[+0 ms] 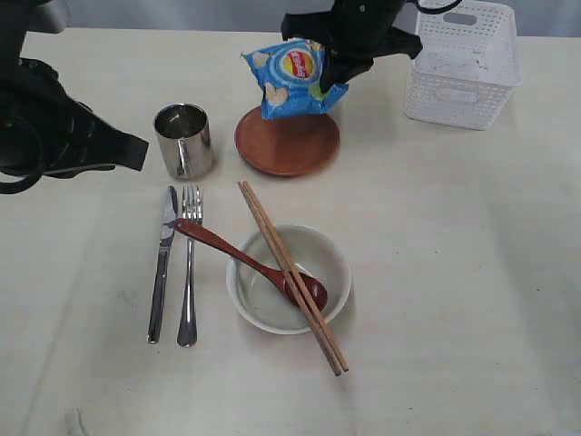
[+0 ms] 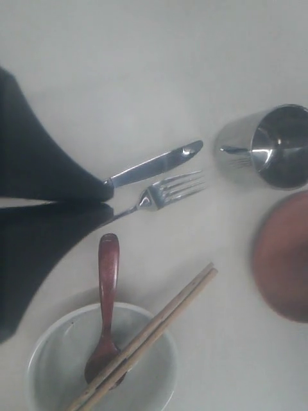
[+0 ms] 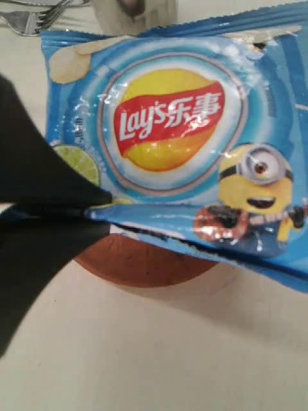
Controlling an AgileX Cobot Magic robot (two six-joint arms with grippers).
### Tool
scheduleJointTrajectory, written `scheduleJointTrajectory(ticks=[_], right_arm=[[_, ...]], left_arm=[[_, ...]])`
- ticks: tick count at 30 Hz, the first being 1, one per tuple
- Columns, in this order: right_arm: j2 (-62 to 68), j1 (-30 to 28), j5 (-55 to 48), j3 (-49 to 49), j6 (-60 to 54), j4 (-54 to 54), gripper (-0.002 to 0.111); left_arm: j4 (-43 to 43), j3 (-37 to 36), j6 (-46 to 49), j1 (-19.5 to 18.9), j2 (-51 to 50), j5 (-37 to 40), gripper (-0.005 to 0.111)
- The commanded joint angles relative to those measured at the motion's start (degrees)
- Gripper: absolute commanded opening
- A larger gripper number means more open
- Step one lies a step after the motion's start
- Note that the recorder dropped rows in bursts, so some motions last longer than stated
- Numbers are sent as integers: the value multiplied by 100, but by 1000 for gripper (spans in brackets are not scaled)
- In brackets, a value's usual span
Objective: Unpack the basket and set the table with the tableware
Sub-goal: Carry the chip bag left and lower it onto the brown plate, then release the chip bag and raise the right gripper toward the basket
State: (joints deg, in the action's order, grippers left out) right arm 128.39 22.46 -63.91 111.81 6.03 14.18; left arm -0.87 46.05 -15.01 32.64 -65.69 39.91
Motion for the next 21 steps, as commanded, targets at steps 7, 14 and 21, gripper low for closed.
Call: scheduleJointTrajectory(ticks=[7,14,21], right_arm=[[322,-19,-136,75,42,100,-1],[525,100,-5,75,42,94,-1],[603,112,-124,75,-4,130,19]], left_arm=[[87,-35,22,-1,44,49,0],[87,-35,38,-1,44,27,0],[87,-35,64,-1,44,27,0]])
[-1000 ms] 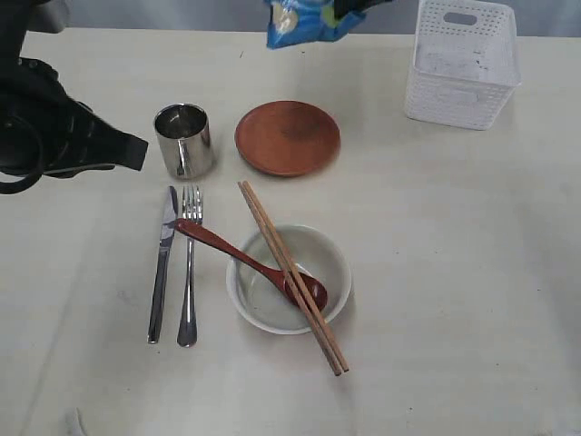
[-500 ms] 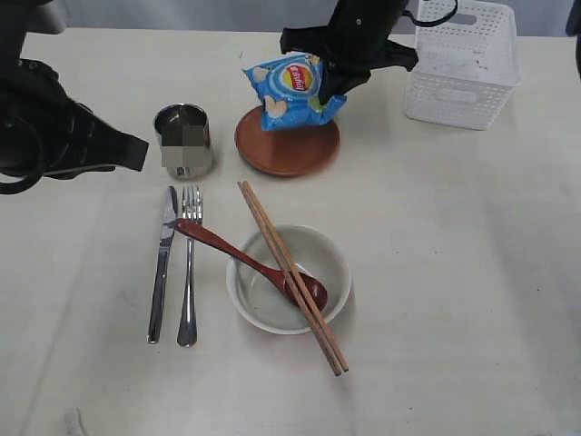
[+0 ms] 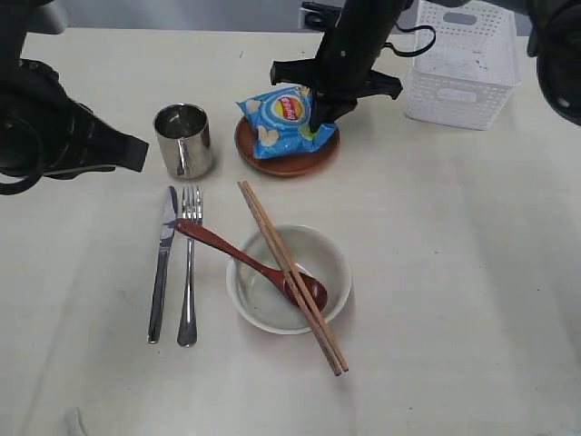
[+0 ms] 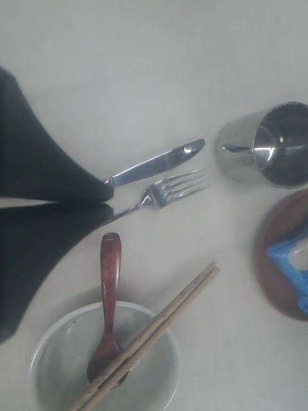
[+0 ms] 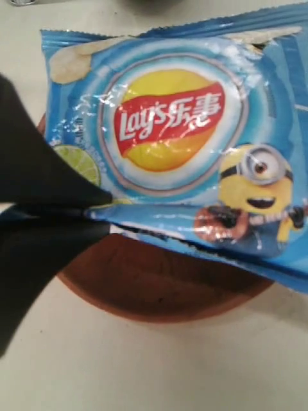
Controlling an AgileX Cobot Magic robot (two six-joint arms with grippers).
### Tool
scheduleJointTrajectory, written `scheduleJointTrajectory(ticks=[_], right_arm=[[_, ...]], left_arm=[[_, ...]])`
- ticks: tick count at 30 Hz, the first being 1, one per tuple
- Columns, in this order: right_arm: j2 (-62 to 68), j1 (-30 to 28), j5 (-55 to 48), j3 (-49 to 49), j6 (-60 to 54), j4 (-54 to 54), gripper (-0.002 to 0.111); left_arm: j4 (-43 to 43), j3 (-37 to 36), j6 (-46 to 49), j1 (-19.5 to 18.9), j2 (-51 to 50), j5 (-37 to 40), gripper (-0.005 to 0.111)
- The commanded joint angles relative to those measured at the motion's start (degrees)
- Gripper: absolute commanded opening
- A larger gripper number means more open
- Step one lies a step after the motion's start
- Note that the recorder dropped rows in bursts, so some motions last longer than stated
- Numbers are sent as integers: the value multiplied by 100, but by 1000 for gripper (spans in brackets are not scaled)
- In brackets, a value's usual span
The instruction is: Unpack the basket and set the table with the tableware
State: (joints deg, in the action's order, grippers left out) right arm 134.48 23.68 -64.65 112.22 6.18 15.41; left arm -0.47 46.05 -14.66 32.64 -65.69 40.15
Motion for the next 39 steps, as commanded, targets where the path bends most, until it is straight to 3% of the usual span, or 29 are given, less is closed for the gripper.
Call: scheduleJointTrajectory(ticks=[1,2,4,15,18,24,25,32,39], right_arm=[[-6,-10,-50,35,-19,7,25],[-6,-10,-50,35,-19,7,42],[-28,-21,-50,35,-19,-36,54],[-1392,-268,-32,35,-69,-1705,53],[-1566,-616,-94,35,-69,-1716,46],[-1591,-1299,-65,35,-69,-1676,2],[-1564,-1373,46,35,-69,-1676,0],[-1063,-1554,873,45,-174,-1727,0],[-249,-1619,780,623,-174,-1691,0]], left_arm=[[47,-35,29,-1,44,3,0],[47,-35,29,-1,44,3,0],[47,-35,29,-1,44,3,0],[78,-35,69,-1,44,20,0],[78,-35,69,-1,44,20,0],[93,-35,69,-1,44,28,0],[93,-35,69,-1,44,28,0],[114,-35,69,-1,44,-11,0],[88,-35,132,-1,44,-134,0]])
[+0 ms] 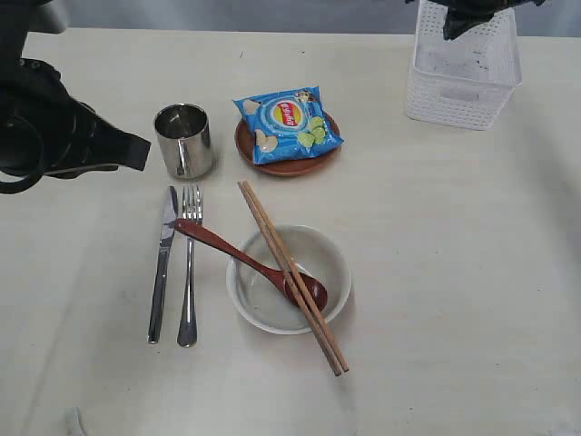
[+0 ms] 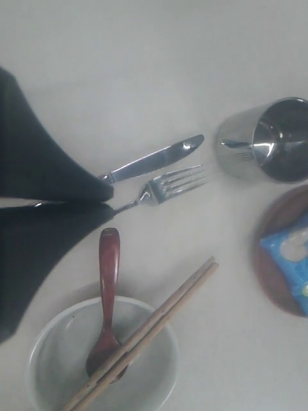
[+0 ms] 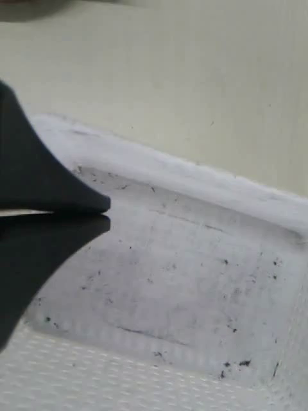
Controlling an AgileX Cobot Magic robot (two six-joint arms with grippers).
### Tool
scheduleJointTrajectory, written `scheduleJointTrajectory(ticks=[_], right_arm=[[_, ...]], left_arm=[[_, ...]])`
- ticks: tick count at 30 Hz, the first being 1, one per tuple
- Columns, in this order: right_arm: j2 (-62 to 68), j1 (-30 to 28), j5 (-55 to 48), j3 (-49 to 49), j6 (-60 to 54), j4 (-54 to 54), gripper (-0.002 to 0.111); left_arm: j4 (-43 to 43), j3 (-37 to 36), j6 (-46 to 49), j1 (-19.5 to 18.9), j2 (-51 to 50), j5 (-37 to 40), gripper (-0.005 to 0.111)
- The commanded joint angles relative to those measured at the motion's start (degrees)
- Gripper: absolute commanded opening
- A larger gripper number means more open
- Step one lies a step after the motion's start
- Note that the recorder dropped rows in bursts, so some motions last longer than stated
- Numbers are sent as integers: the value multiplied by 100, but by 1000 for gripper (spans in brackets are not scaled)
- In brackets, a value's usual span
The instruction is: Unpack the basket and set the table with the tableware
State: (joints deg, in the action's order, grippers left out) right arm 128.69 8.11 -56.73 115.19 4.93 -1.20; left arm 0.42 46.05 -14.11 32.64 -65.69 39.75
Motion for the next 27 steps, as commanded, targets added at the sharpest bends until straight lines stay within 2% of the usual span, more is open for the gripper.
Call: scheduleJointTrajectory(ticks=[1,14,20,27], right_arm=[[431,-62,-55,407,-80,-17,0],[731,-50,-1323,532,-493,754,0],[696,173,-1323,485,-433,754,0],[413,494,-1323,-222,-83,421,0]], left_arm=[[0,-35,76,-1,44,-105,0],[0,-35,170,-1,44,-199,0],[0,-35,196,-1,44,-198,0],[0,-35,213,-1,44,-173,0]])
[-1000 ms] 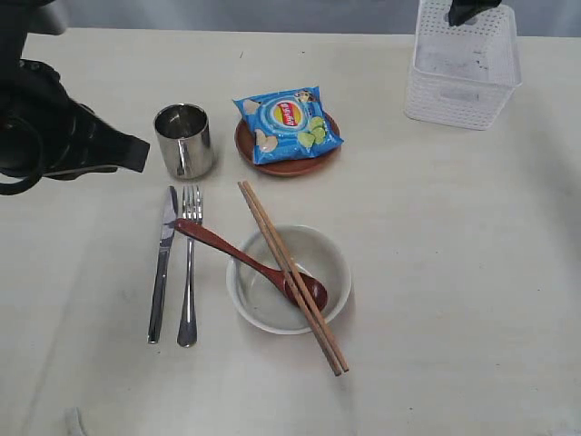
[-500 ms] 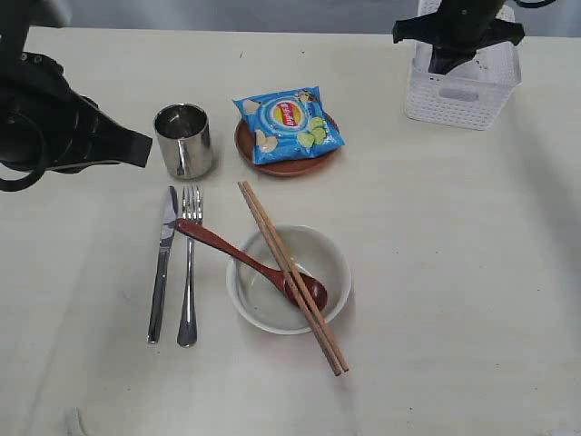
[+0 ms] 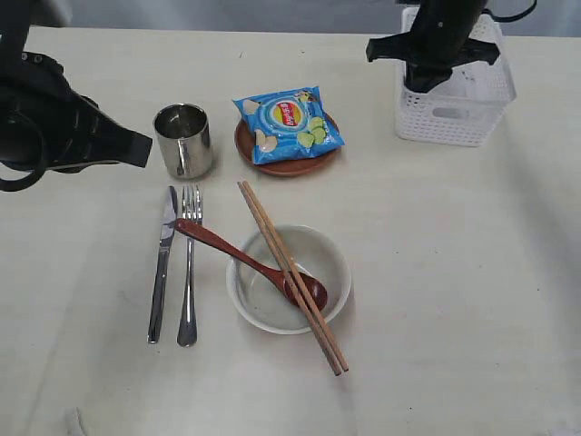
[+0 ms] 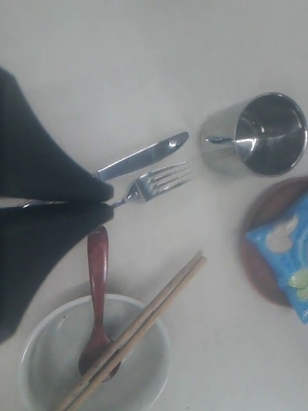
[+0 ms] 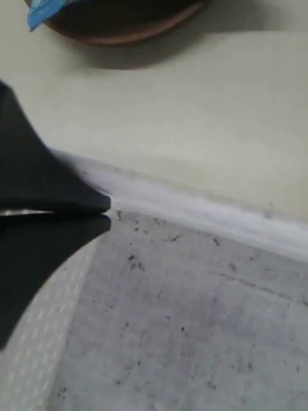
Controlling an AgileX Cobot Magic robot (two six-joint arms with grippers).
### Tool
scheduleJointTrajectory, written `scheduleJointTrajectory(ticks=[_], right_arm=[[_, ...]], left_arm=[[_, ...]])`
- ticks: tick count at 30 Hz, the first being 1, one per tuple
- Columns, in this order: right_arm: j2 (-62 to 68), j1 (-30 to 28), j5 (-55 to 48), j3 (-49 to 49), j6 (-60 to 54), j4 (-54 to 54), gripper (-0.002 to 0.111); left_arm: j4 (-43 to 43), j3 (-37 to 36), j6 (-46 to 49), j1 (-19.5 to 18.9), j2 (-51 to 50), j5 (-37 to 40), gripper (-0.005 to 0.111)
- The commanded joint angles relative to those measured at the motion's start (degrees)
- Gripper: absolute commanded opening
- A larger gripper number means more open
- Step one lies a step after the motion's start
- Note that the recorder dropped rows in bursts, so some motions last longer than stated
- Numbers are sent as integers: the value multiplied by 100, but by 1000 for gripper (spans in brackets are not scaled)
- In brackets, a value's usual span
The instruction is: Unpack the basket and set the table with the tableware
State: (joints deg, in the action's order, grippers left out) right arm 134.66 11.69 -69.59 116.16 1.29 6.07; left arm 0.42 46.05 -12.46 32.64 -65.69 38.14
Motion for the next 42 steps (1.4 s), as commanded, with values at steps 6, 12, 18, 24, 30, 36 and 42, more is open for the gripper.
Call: scheduleJointTrajectory(ticks=[6,12,18,24,30,36,42], right_arm=[[-623,186,-38,-876,378,-576,0],[-979,186,-38,-1586,341,-410,0],[-982,305,328,-2277,82,-22,0],[-982,585,699,-2358,46,11,0],[-982,671,849,-2358,46,11,0],[-982,671,905,-2221,57,11,0],[-1069,657,475,-1752,108,-100,0]], left_arm=[[0,-35,45,-1,44,25,0],[10,-35,60,-1,44,48,0],[10,-35,60,-1,44,48,0],[10,-35,60,-1,44,48,0],[10,-35,60,-1,44,40,0],[10,-35,60,-1,44,40,0],[0,-35,60,-1,44,29,0]])
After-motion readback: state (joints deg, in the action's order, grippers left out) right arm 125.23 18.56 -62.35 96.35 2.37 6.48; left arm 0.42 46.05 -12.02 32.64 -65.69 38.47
